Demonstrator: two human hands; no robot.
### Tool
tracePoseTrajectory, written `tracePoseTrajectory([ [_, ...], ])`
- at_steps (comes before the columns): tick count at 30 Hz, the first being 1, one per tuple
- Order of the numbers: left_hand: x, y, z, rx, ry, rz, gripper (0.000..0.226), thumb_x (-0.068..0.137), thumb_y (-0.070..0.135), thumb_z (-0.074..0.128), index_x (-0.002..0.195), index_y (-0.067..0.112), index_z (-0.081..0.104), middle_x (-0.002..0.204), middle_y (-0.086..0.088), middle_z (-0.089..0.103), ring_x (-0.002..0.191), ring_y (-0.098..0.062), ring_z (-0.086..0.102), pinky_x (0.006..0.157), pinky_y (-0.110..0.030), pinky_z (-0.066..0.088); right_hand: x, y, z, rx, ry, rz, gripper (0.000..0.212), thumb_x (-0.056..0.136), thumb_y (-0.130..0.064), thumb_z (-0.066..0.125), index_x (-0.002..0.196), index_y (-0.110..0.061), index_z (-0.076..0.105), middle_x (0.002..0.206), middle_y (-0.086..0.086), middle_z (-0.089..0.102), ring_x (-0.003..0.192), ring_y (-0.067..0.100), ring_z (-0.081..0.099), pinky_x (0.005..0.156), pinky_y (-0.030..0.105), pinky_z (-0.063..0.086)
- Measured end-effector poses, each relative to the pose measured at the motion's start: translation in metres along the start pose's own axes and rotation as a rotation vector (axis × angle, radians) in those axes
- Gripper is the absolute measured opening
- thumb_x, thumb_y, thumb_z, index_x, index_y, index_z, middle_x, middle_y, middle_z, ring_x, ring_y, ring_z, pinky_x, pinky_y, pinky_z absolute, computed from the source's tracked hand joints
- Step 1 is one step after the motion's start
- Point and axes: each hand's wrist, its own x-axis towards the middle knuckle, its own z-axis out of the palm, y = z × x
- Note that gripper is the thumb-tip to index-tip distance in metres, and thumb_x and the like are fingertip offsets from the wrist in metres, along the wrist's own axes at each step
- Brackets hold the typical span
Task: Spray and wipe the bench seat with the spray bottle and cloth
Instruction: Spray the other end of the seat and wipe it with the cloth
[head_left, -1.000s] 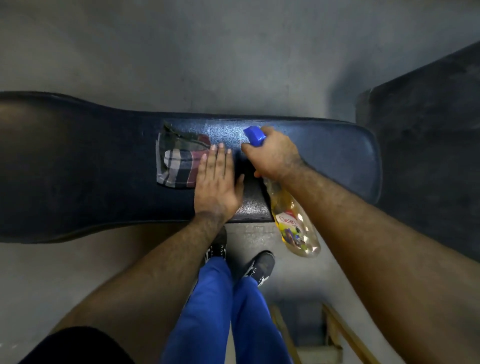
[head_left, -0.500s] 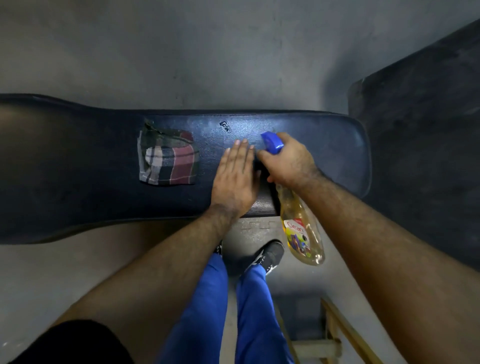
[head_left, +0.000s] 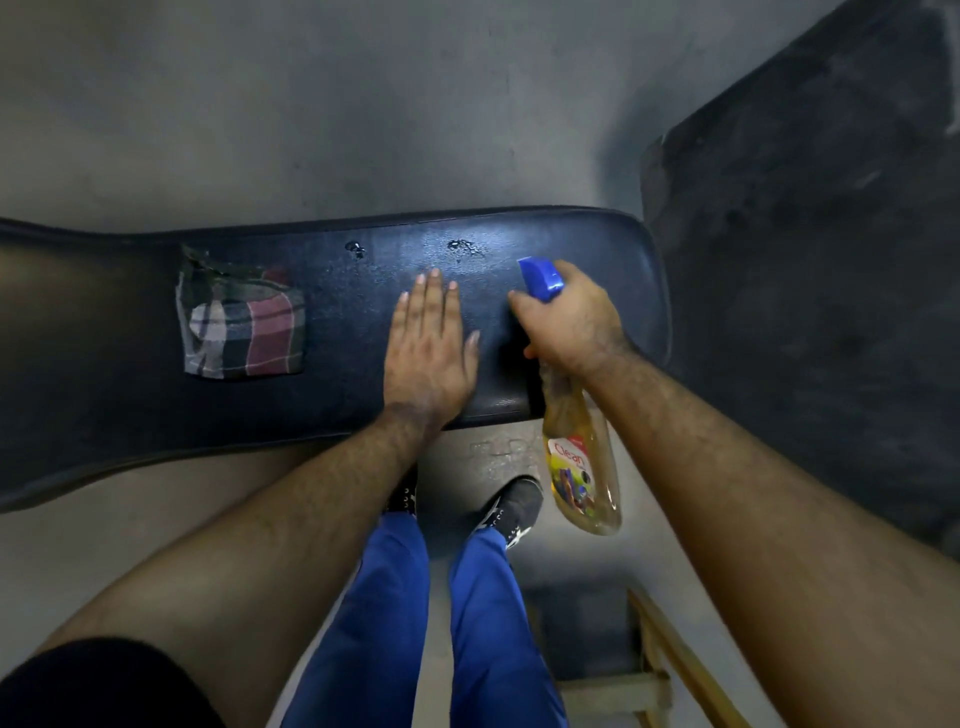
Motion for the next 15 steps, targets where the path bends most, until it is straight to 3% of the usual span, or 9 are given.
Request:
tracePoseTrajectory([
  [5, 0.012, 0.059, 0.008, -0.098, -0.021, 0.155, 0.064, 0.099, 0.039, 0.037, 0.148, -0.002, 0.035, 0.156, -0.024, 0.029, 0.147, -0.035, 0.024, 0.121, -0.047, 0.018, 0.004, 0.029, -0.038, 0.016, 0.109, 0.042, 0.045, 0.071, -0.059, 0.055, 0.095, -0.021, 0.057, 0.092, 0.006, 0.072, 0.081, 0.037, 0.072, 0.080, 0.046, 0.060],
  [9, 0.021, 0.089, 0.020, -0.059, -0.056, 0.030, 0.070, 0.099, 0.047, 0.032, 0.152, 0.001, 0.026, 0.161, -0.018, 0.020, 0.151, -0.030, 0.014, 0.122, -0.047, 0.013, 0.010, 0.051, -0.052, 0.051, 0.131, 0.096, 0.044, 0.067, -0.053, 0.053, 0.093, -0.019, 0.063, 0.092, 0.006, 0.073, 0.081, 0.035, 0.073, 0.080, 0.045, 0.061],
  [15, 0.020, 0.091, 0.026, -0.013, -0.018, 0.023, 0.071, 0.098, 0.048, 0.031, 0.152, 0.001, 0.028, 0.161, -0.018, 0.021, 0.150, -0.030, 0.017, 0.122, -0.047, 0.015, 0.009, 0.071, -0.057, 0.080, 0.119, 0.103, 0.043, 0.069, -0.057, 0.053, 0.091, -0.021, 0.060, 0.087, 0.002, 0.072, 0.076, 0.033, 0.072, 0.079, 0.042, 0.060],
])
